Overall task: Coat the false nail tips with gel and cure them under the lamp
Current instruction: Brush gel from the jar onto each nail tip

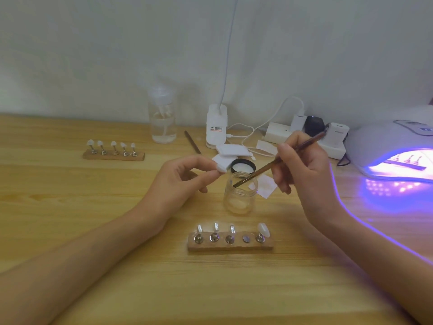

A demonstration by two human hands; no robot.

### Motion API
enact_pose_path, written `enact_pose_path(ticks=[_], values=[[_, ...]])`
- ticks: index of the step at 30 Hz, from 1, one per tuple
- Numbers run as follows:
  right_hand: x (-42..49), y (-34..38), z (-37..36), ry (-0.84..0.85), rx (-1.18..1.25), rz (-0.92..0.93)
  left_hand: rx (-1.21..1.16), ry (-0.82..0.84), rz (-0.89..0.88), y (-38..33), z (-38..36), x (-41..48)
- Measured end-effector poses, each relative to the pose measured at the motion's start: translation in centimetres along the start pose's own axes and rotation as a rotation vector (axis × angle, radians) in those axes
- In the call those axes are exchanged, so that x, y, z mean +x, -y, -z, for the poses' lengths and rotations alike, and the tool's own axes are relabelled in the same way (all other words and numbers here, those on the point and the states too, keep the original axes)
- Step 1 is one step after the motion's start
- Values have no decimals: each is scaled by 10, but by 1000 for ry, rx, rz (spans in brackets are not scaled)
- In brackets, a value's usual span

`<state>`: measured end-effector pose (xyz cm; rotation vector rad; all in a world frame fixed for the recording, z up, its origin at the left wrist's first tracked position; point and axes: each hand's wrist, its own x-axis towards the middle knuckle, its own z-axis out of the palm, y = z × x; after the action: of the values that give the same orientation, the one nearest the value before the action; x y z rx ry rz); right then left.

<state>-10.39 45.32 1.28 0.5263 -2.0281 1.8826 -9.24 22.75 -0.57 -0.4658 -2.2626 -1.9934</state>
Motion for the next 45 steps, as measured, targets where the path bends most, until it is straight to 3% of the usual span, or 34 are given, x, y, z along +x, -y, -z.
enact_pose_path(ticks=[8,15,25,45], values=[[-4,-14,12,-190,276,-224,167,19,-76,5,-2,-2],[-7,-19,9,-142,425,-246,215,16,-100,4,-4,-1],[-8,-22,5,-49,376,-192,177,28,-89,4,-4,-1],[-9,-21,6,-43,308,-148,198,27,-130,6,-4,0]])
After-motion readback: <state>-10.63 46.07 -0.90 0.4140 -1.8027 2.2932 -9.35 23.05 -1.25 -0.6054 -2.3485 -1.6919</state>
